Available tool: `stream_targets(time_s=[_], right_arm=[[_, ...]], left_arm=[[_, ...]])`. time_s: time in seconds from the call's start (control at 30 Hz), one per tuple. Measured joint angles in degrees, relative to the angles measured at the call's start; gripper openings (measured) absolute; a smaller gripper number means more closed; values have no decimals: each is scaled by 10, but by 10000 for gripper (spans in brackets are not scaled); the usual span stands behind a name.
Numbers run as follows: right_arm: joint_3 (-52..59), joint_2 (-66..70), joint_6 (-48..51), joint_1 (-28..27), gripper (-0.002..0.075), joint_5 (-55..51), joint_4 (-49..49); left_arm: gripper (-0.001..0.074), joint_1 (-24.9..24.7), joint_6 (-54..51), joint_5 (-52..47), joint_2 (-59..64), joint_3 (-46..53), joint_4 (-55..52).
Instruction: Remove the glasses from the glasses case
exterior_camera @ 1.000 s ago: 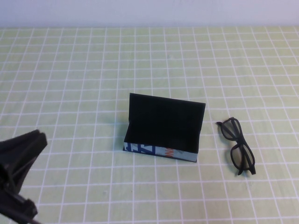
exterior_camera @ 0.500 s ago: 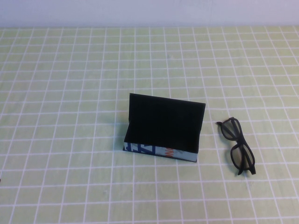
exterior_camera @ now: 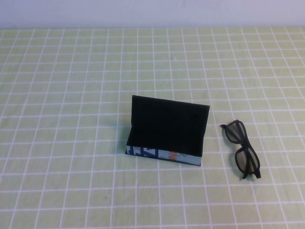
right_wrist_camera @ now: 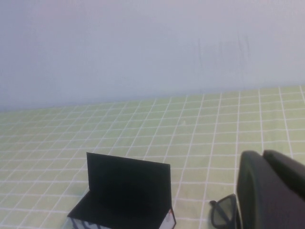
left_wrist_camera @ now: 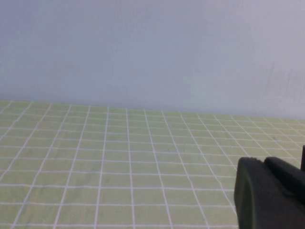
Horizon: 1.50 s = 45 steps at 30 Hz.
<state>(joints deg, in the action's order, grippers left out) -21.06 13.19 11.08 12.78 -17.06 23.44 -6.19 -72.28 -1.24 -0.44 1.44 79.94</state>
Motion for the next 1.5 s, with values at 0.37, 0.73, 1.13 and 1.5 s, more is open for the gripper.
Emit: stream_targets(time_s=[0.37, 0.73, 1.13, 1.5], right_arm=[[1, 0, 0, 0, -16, 0, 3], [44, -15, 0, -25, -17, 36, -97], [224, -135, 0, -100, -18, 110, -105], [226, -136, 0, -103, -18, -17, -105]], left_arm=[[-4, 0, -1, 2, -1, 0, 2], [-4, 0, -1, 3, -2, 0, 2], [-4, 0, -1, 3, -2, 0, 3], [-4, 0, -1, 4, -3, 0, 3]])
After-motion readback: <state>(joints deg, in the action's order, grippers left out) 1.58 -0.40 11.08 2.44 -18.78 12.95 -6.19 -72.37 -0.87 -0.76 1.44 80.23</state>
